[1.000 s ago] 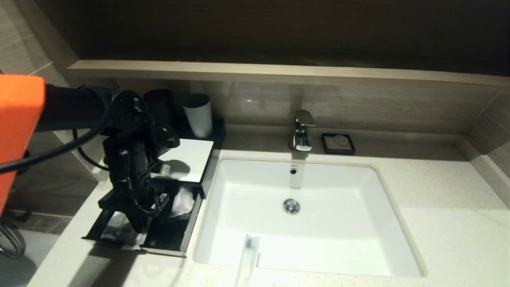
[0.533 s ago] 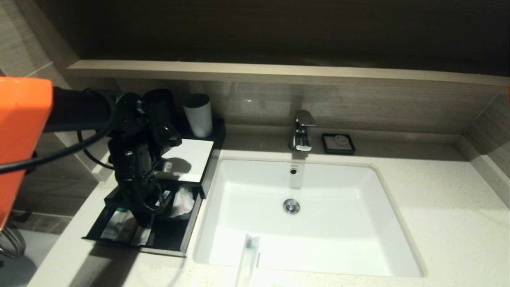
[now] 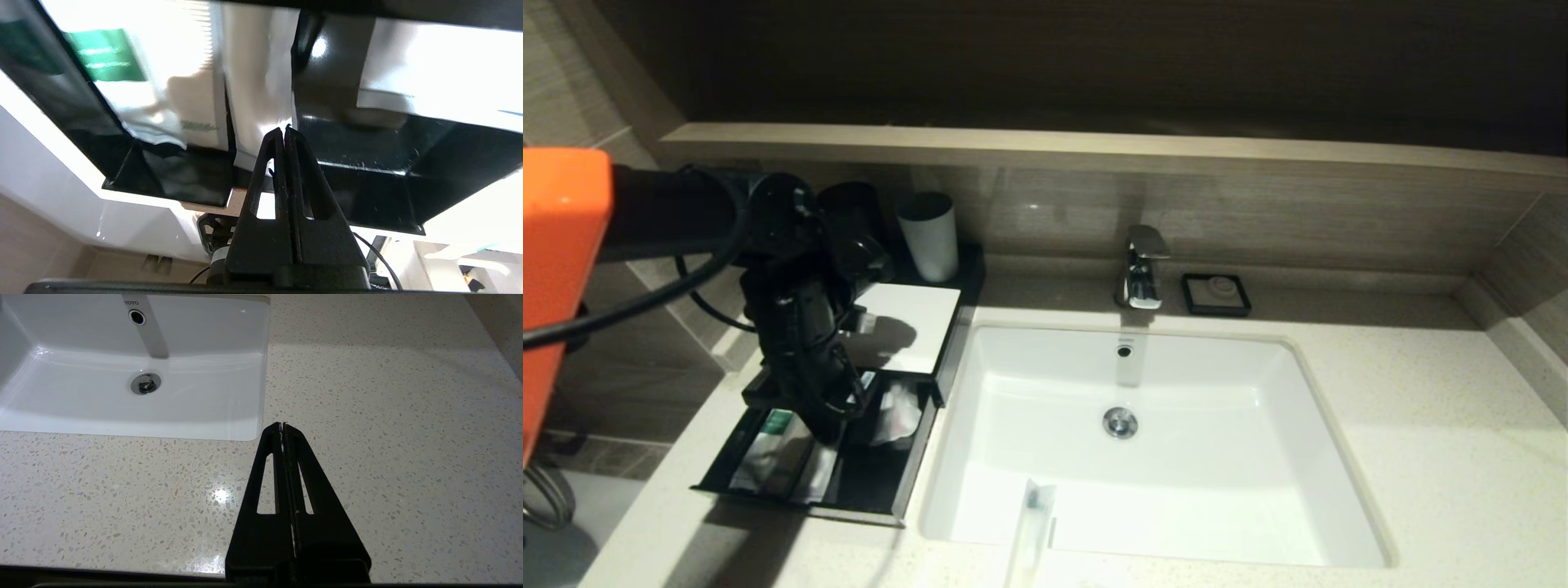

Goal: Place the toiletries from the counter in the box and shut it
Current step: Place the bathroom toiletry into the drawer, then pick up the bathroom toiletry

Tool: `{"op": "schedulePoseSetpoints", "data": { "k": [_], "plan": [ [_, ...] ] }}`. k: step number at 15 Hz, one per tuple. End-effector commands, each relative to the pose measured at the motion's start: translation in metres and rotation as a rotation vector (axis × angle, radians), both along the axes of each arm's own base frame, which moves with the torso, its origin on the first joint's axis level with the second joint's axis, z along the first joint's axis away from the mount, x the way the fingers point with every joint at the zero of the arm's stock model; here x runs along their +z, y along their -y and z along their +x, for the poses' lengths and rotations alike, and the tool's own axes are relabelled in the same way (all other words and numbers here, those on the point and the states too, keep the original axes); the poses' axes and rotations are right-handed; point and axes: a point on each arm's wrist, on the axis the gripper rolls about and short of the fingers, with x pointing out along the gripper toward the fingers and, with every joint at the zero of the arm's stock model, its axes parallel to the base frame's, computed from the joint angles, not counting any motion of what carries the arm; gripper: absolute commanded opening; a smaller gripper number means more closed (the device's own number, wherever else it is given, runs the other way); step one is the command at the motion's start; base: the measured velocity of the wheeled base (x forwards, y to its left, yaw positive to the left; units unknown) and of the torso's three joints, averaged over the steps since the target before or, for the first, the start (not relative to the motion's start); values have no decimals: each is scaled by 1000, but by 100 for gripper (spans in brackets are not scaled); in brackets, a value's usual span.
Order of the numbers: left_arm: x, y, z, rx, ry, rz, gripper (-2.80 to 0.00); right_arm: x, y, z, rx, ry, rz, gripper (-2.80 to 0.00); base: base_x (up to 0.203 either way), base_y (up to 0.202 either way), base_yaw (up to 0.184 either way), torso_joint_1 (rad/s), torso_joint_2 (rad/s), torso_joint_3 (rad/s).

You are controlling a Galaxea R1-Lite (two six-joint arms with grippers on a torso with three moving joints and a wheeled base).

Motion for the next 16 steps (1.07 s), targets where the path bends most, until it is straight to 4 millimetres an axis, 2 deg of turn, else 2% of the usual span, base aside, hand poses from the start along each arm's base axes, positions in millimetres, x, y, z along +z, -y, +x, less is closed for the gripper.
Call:
{"op": "schedulePoseSetpoints", "data": {
  "k": [1, 6, 11, 16],
  "plan": [
    [18, -3, -10, 3, 41, -11, -280, 0, 0, 0, 0, 0, 0, -280, 0, 0, 0, 0, 0, 0],
    [56, -7, -43, -19, 117, -46, -280, 0, 0, 0, 0, 0, 1, -280, 0, 0, 0, 0, 0, 0],
    [66, 30, -67, -100, 141, -89, -280, 0, 0, 0, 0, 1, 0, -280, 0, 0, 0, 0, 0, 0],
    [61, 76, -88, -159, 118, -110, -280, 0, 0, 0, 0, 1, 1, -280, 0, 0, 0, 0, 0, 0]
  ]
}}
